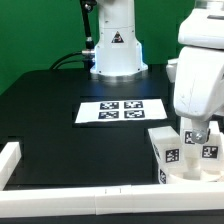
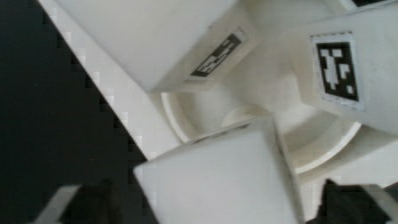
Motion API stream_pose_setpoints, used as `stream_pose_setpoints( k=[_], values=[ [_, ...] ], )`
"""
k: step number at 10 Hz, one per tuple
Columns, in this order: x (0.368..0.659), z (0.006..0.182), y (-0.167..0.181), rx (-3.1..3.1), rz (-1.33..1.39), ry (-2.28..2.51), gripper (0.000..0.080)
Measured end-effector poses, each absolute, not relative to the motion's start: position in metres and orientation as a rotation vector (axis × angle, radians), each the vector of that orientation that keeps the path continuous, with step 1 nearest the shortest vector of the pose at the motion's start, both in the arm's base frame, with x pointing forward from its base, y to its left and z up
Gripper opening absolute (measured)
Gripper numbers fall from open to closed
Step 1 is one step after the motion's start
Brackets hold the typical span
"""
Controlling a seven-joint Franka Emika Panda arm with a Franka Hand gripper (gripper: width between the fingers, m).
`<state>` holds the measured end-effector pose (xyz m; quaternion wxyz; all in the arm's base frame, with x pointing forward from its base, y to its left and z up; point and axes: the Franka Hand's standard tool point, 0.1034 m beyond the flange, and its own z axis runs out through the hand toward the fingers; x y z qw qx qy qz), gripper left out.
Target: Assemble stool
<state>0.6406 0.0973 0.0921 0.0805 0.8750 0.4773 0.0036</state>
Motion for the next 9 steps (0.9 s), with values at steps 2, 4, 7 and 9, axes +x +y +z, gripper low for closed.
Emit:
stream_pose_setpoints(
  k=[2,4,7,9],
  values=[
    [0.6408,0.0925,0.0969,2.641,0.016,1.381,0.0398],
    [0.6409,0.0926,0.0968,2.684,0.023,1.299,0.0341],
    [0.6425,0.0927,0.0902,2.942,0.083,0.673,0.0341],
    [0.6426,0.0928,0.0913,2.982,0.095,0.494,0.0341]
  ],
)
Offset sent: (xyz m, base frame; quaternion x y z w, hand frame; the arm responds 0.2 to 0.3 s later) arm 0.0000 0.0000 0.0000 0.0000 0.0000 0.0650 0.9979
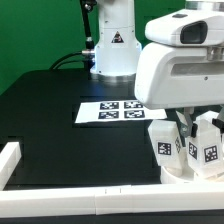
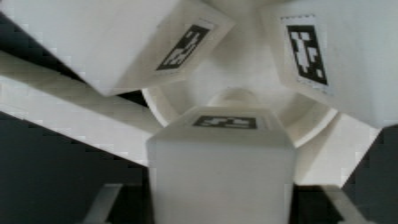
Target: Assemble stool
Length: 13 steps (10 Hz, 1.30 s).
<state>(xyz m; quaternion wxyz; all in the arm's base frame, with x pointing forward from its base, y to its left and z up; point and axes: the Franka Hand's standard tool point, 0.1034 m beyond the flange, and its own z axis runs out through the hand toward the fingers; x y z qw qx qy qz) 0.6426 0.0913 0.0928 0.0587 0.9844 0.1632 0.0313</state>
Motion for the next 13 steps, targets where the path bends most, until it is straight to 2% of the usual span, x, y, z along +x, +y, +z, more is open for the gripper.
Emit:
stream_pose_setpoints(
  k=[3,6,10,13],
  values=[
    [0.643,0.093,0.092,3.028,0.115,0.151,0.0341],
    [0.649,0.092,0.099,3.020,0.226,-0.704,0.0339],
    [0.648,0.091,0.099,2.908,0.217,-1.151,0.0339],
    [0.644,0.087,0.107,2.523,0.252,-1.972,0.0340]
  ],
)
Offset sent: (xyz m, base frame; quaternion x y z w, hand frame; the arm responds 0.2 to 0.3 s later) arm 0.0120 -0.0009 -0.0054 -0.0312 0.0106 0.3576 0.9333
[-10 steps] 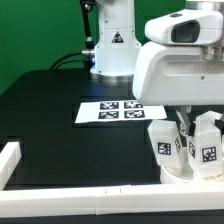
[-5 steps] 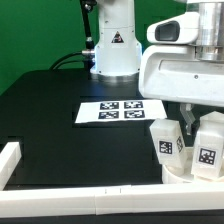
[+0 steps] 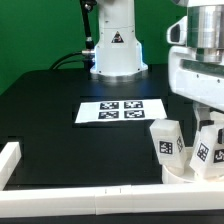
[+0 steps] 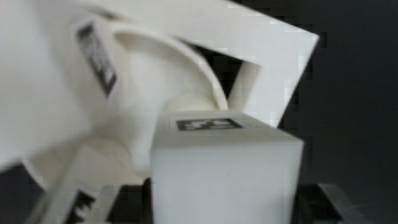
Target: Assemble stool
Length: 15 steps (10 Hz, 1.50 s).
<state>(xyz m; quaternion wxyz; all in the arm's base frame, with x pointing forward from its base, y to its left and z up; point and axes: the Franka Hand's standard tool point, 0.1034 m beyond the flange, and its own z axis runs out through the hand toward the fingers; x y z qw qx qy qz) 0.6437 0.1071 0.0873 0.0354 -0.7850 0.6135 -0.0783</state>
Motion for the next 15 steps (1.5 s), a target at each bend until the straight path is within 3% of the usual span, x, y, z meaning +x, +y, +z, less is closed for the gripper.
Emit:
stream_pose_setpoints(
  k=[3,6,9,10,11,15],
  values=[
    [0.643,0.087,0.109,-2.250,-0.203,2.049,0.0340],
    [0.645,0.086,0.120,-1.660,-0.134,2.449,0.0340],
    [0.648,0.085,0.130,-1.669,-0.144,2.400,0.0340],
    [0.648,0.084,0.130,-1.725,-0.152,2.363,0.0521],
    [0.650,0.088,0.126,-1.804,-0.162,2.302,0.0609],
    [0.654,0.117,0.125,-2.408,-0.228,1.685,0.0648]
  ],
)
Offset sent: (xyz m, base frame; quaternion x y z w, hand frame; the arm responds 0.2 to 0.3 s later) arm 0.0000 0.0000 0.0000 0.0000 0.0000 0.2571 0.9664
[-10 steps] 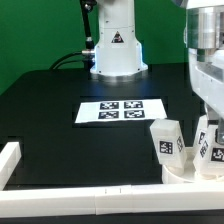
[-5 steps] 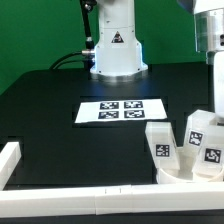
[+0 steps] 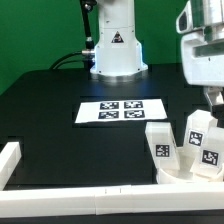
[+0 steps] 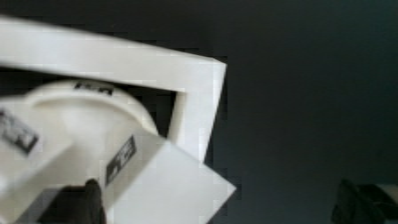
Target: Assemble stool
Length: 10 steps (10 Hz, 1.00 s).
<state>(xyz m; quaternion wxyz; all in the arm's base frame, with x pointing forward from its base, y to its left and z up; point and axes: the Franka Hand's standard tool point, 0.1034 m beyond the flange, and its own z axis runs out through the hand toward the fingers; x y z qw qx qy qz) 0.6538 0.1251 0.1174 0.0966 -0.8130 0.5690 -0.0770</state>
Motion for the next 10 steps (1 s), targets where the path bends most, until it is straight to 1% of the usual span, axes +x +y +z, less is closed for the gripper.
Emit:
stream_pose_setpoints(
  k=[1,4,6,8,9,10],
  values=[
    [0.650,0.117,0.127,-2.525,-0.196,1.562,0.0649],
    [0.650,0.117,0.125,-2.735,-0.220,1.218,0.0649],
    [0.661,0.131,0.114,-2.944,-0.215,0.699,0.0649],
    [0.655,0.126,0.117,-3.036,-0.197,0.268,0.0649],
    [0.653,0.120,0.117,-3.045,-0.266,0.204,0.0649],
    [0.652,0.119,0.113,-3.069,-0.257,0.104,0.0649]
  ],
)
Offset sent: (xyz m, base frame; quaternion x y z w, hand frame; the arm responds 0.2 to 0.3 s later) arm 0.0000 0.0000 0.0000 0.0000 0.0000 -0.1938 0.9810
